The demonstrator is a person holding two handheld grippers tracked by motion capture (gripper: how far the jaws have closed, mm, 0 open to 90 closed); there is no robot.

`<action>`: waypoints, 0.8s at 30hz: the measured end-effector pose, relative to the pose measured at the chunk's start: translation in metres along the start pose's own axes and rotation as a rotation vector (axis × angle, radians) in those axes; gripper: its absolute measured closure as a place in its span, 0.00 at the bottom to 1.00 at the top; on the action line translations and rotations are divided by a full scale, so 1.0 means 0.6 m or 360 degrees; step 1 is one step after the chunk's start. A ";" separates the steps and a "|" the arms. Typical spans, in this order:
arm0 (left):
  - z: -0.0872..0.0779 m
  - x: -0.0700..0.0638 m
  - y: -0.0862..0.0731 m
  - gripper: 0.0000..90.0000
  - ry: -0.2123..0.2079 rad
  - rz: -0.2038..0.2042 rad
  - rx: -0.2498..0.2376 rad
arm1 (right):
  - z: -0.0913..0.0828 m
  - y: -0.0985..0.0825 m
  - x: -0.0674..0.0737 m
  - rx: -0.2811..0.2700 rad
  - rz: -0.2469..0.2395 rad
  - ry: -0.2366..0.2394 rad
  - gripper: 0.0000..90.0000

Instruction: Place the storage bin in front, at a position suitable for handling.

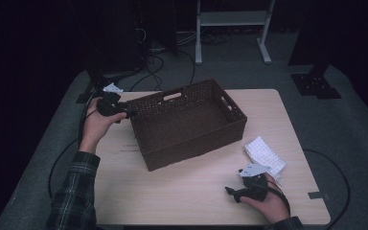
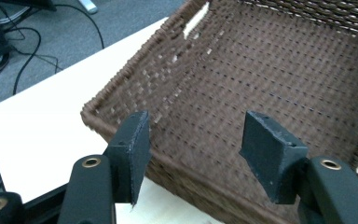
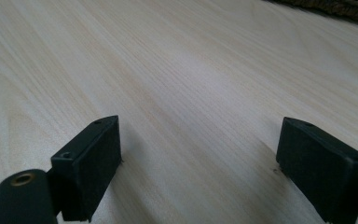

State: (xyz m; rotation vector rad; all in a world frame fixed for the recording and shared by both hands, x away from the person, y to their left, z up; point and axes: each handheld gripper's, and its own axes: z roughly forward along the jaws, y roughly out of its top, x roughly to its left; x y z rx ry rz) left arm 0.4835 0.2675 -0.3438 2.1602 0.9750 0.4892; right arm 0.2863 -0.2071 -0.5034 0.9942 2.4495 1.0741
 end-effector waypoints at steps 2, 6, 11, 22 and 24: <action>0.013 0.015 0.008 0.46 0.0003 0.0008 -0.0035 | 0.000 0.000 0.000 0.0000 0.0000 0.0000 0.14; 0.029 0.027 0.017 0.46 0.0009 0.0035 -0.0018 | 0.000 0.000 0.000 0.0000 0.0000 0.0000 0.14; 0.066 0.048 0.030 0.46 0.0030 0.0073 -0.0005 | 0.000 0.000 0.000 -0.0001 0.0000 0.0000 0.14; 0.120 0.072 0.035 0.48 0.0042 0.0081 0.0012 | 0.000 0.000 0.000 -0.0003 -0.0002 0.0001 0.14; 0.129 0.076 0.030 0.50 0.0037 0.0071 0.0046 | 0.000 0.000 0.000 -0.0004 0.0000 0.0002 0.14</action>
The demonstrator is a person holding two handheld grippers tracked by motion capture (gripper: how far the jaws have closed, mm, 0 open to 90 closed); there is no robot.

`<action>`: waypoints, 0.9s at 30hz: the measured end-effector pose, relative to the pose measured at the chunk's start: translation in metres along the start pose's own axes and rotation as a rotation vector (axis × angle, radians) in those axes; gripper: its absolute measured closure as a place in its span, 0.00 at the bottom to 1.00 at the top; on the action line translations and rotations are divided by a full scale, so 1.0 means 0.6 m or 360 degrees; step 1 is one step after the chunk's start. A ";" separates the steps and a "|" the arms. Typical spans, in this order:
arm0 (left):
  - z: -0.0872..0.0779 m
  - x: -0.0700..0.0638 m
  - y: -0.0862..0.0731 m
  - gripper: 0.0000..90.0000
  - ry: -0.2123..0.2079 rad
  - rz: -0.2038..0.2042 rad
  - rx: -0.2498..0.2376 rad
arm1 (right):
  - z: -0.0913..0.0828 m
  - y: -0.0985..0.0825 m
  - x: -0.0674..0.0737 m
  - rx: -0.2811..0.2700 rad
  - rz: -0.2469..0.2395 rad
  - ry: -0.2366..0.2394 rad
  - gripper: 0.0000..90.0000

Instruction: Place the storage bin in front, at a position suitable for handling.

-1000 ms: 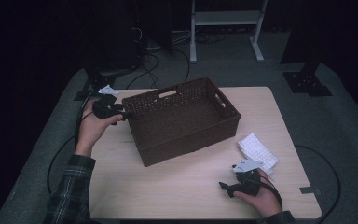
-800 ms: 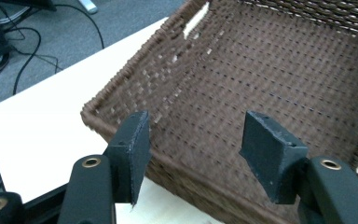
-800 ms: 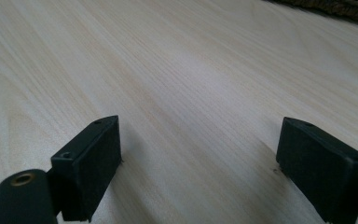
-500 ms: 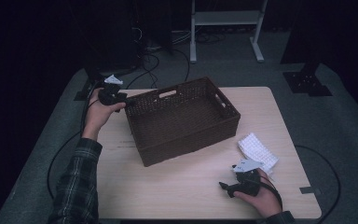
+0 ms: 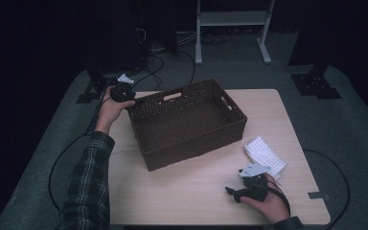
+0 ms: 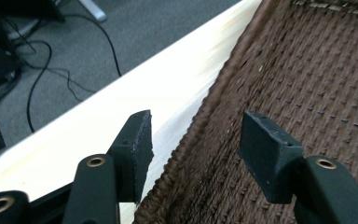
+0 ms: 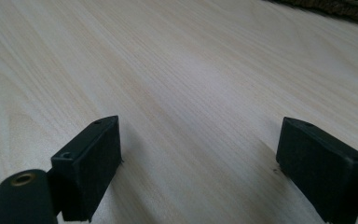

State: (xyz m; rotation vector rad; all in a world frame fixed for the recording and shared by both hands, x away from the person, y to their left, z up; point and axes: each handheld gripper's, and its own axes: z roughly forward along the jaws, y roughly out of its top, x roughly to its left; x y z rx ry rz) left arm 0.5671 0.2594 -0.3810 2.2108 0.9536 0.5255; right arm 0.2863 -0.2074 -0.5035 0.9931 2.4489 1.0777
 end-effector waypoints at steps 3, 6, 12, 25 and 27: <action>0.011 0.006 -0.007 0.59 -0.0020 -0.0026 0.0033 | 0.000 0.000 0.000 0.0001 -0.0002 0.0001 0.14; 0.010 0.008 -0.009 0.67 0.0001 -0.0033 0.0028 | 0.000 0.000 0.000 -0.0001 -0.0004 0.0003 0.14; -0.007 0.004 -0.015 0.75 -0.0009 -0.0026 0.0127 | -0.001 -0.001 -0.001 0.0000 -0.0009 0.0008 0.14; -0.066 -0.026 -0.058 0.85 -0.0124 -0.0183 0.0203 | -0.001 -0.001 -0.001 0.0002 -0.0009 0.0006 0.14; -0.069 -0.029 -0.061 0.86 -0.0129 -0.0190 0.0214 | -0.001 -0.001 -0.001 0.0002 -0.0010 0.0006 0.14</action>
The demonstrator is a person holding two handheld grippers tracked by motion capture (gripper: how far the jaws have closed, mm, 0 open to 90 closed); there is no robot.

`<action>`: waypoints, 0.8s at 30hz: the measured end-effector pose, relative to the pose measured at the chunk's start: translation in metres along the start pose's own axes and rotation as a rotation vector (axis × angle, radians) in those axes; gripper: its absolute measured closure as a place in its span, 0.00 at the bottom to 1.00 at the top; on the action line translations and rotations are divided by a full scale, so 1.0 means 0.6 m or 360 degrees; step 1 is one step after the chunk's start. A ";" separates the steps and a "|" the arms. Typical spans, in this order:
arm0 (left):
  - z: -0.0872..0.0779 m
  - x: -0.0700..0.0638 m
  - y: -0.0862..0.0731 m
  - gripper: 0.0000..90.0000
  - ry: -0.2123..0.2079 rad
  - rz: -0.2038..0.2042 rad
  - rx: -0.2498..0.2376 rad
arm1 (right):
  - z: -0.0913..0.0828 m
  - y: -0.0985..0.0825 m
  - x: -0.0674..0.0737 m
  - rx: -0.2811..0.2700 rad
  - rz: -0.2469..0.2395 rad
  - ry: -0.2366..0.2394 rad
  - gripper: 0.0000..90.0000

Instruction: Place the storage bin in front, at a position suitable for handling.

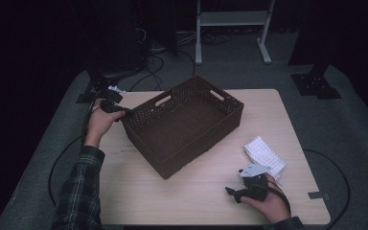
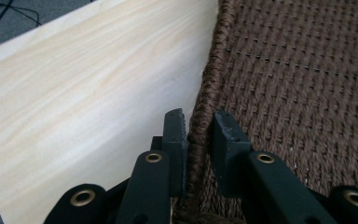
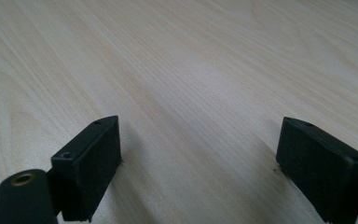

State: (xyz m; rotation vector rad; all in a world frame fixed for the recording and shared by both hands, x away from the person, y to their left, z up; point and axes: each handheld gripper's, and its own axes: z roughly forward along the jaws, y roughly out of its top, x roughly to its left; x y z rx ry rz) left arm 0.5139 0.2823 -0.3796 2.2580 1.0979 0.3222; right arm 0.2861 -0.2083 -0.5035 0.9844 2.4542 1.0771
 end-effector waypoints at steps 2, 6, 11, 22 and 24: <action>-0.005 -0.006 -0.009 0.86 0.0001 -0.0030 -0.0028 | 0.000 0.000 0.000 0.0000 0.0000 0.0000 0.14; -0.014 -0.019 -0.025 0.88 -0.0004 -0.0079 -0.0061 | 0.000 0.000 0.000 -0.0001 0.0003 0.0000 0.14; -0.028 -0.037 -0.043 0.90 -0.0009 -0.0088 -0.0059 | 0.000 0.000 0.000 0.0000 0.0002 -0.0001 0.14; -0.064 -0.076 -0.098 0.90 -0.0057 -0.0172 -0.0081 | 0.000 0.000 0.000 0.0000 0.0002 -0.0001 0.14; -0.067 -0.078 -0.103 0.90 -0.0056 -0.0180 -0.0091 | 0.000 0.000 0.000 0.0000 0.0002 -0.0001 0.14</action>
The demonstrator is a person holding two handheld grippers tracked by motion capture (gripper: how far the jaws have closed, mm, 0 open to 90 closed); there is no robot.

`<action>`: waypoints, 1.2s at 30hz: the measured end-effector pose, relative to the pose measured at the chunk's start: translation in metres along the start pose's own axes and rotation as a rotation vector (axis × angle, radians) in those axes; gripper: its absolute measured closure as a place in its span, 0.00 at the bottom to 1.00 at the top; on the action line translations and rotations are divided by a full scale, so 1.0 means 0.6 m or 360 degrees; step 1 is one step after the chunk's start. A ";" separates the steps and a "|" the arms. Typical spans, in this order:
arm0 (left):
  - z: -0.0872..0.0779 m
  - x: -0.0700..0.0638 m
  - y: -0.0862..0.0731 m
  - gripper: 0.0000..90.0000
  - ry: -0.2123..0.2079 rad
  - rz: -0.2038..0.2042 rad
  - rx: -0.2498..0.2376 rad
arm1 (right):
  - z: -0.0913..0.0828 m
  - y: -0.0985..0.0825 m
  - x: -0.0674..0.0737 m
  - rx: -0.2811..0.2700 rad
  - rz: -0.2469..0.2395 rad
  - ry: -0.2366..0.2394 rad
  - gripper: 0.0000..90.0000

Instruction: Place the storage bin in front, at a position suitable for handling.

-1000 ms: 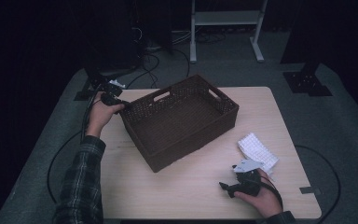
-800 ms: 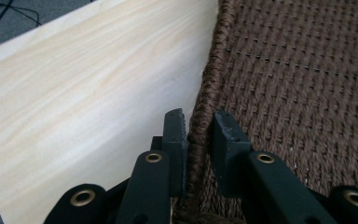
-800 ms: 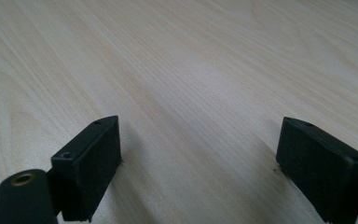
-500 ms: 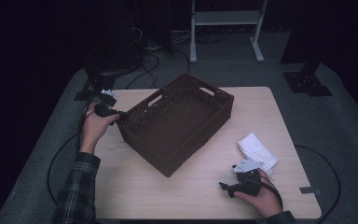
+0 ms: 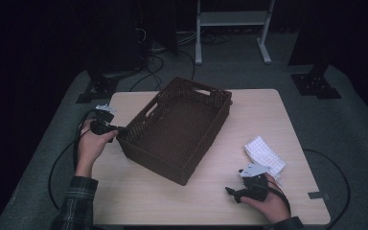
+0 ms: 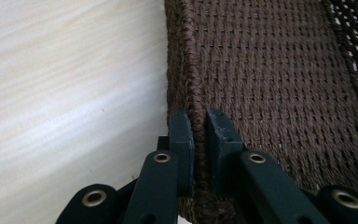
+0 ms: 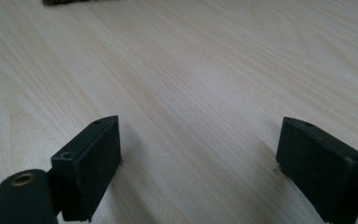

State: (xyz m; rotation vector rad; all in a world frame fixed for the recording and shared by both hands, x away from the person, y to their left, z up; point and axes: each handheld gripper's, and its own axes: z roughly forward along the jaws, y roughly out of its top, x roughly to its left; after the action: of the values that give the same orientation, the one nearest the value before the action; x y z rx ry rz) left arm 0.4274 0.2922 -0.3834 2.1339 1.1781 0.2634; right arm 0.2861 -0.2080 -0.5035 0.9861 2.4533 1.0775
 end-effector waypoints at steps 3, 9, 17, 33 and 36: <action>-0.016 0.002 -0.019 0.90 0.0022 -0.0028 -0.0013 | 0.000 0.000 0.000 0.0000 0.0000 0.0000 0.14; -0.041 0.013 -0.046 0.90 0.0039 -0.0060 -0.0029 | 0.000 0.000 0.000 0.0001 -0.0002 -0.0001 0.14; -0.068 0.026 -0.075 0.91 0.0083 -0.0082 -0.0031 | 0.000 0.000 0.000 0.0001 -0.0002 -0.0001 0.14; -0.104 0.022 -0.078 0.73 0.0133 -0.0064 -0.0175 | 0.001 0.001 0.001 0.0000 0.0005 -0.0004 0.14; -0.112 0.013 -0.073 0.66 0.0146 -0.0049 -0.0211 | 0.001 0.001 0.001 0.0001 0.0006 -0.0006 0.14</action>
State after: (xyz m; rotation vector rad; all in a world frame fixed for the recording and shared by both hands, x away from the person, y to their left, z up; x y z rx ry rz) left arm 0.3706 0.3457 -0.3622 2.0052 1.2098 0.4178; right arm 0.2862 -0.2073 -0.5035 0.9923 2.4499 1.0754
